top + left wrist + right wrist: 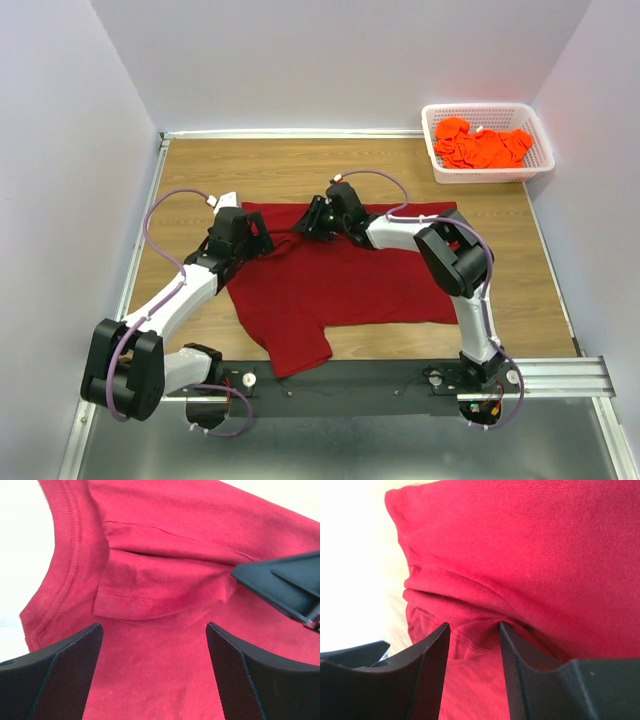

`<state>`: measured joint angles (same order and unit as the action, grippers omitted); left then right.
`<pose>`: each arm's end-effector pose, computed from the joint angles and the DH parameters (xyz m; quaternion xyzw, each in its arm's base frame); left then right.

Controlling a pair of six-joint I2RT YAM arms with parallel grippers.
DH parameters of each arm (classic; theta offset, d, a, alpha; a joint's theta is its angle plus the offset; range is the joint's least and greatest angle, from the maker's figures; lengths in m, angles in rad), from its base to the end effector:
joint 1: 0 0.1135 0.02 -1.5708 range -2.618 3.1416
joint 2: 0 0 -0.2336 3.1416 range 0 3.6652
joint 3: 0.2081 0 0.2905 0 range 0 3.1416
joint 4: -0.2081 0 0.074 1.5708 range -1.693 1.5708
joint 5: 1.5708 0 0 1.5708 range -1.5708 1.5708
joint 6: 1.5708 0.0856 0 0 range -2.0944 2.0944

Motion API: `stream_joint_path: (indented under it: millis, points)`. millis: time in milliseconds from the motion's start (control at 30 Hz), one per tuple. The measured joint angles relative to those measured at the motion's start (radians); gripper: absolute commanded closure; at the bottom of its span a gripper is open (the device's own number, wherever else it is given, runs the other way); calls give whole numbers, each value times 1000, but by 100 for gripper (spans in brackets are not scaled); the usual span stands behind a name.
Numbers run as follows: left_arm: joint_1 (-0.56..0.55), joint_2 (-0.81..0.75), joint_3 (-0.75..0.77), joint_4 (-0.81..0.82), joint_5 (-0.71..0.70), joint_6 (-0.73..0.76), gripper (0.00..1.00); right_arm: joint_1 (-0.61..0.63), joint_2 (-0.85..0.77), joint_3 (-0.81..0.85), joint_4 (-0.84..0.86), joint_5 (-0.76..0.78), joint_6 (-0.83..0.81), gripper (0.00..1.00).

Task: Fold and stack the t-shirts
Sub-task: Fold the tshirt

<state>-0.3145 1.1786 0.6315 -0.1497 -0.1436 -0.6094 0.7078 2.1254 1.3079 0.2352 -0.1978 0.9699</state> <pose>0.3142 -0.0893 0.1309 -0.1628 0.8894 -0.1300 0.4069 0.3789 0.3464 0.0590 0.0680 0.8746 0.4092 0.2508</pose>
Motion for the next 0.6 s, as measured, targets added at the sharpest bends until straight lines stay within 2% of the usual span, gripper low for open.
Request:
stream_joint_path:
  millis: [167, 600]
  points:
    - [-28, 10, 0, 13, 15, 6, 14, 0, 22, 16, -2, 2, -3, 48]
    - [-48, 45, 0, 19, 66, 10, 14, 0, 38, 129, -57, 30, -71, 48]
